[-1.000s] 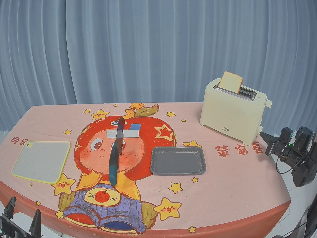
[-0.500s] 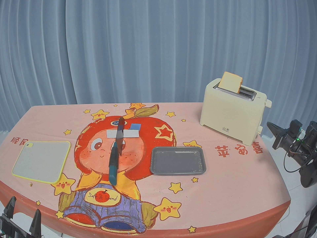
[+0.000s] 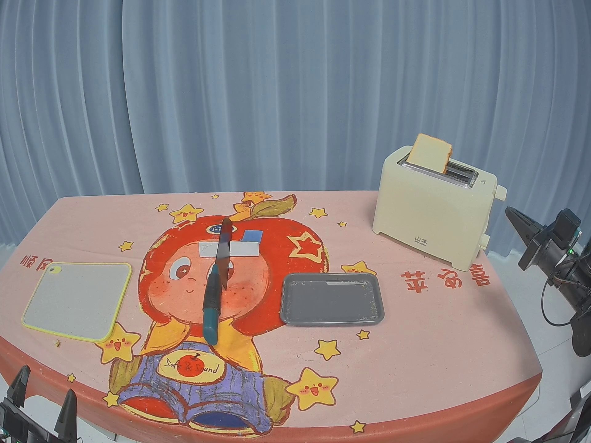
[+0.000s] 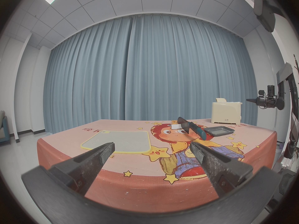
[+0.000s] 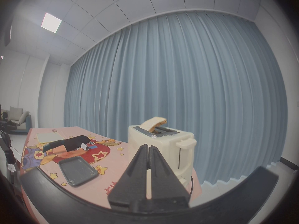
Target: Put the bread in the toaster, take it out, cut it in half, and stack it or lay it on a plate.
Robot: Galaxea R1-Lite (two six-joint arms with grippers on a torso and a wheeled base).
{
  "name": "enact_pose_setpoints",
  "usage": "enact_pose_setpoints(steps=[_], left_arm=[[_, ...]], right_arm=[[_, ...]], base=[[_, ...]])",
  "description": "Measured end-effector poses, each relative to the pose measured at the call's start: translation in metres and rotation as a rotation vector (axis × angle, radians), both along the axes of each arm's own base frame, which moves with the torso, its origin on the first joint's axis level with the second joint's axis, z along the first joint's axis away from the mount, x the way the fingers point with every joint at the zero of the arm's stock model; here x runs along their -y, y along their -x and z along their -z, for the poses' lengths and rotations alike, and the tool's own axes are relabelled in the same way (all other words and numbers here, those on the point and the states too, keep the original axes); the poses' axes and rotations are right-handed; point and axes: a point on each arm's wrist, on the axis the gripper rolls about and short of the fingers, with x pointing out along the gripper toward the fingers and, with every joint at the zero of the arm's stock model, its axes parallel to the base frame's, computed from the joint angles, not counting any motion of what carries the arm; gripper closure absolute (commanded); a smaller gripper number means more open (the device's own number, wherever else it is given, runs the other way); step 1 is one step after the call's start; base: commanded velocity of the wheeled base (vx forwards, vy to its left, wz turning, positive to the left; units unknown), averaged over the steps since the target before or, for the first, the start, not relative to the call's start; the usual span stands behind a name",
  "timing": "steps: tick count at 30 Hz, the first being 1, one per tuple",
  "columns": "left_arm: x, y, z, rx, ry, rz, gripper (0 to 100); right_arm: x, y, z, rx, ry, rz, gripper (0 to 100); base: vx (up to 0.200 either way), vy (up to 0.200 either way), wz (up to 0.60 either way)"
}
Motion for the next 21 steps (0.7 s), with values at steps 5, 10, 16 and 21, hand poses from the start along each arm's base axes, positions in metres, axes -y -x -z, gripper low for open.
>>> enact_pose_setpoints(steps=[5, 10, 16, 21], left_arm=[[0.0, 0.0, 0.0, 0.0, 0.0, 0.0, 0], [0.0, 0.0, 0.0, 0.0, 0.0, 0.0, 0], [0.0, 0.0, 0.0, 0.0, 0.0, 0.001, 0], [0.0, 0.0, 0.0, 0.0, 0.0, 0.0, 0]], right_arm=[[-0.006, 0.009, -0.008, 0.031, 0.001, -0.026, 100], [-0.011, 0.014, -0.013, 0.052, 0.001, -0.049, 100], [-0.013, 0.015, -0.015, 0.059, 0.001, -0.053, 100], [-0.013, 0.015, -0.015, 0.061, 0.001, -0.056, 0]], base=[[0.0, 0.0, 0.0], [0.0, 0.0, 0.0], [0.0, 0.0, 0.0], [0.0, 0.0, 0.0]])
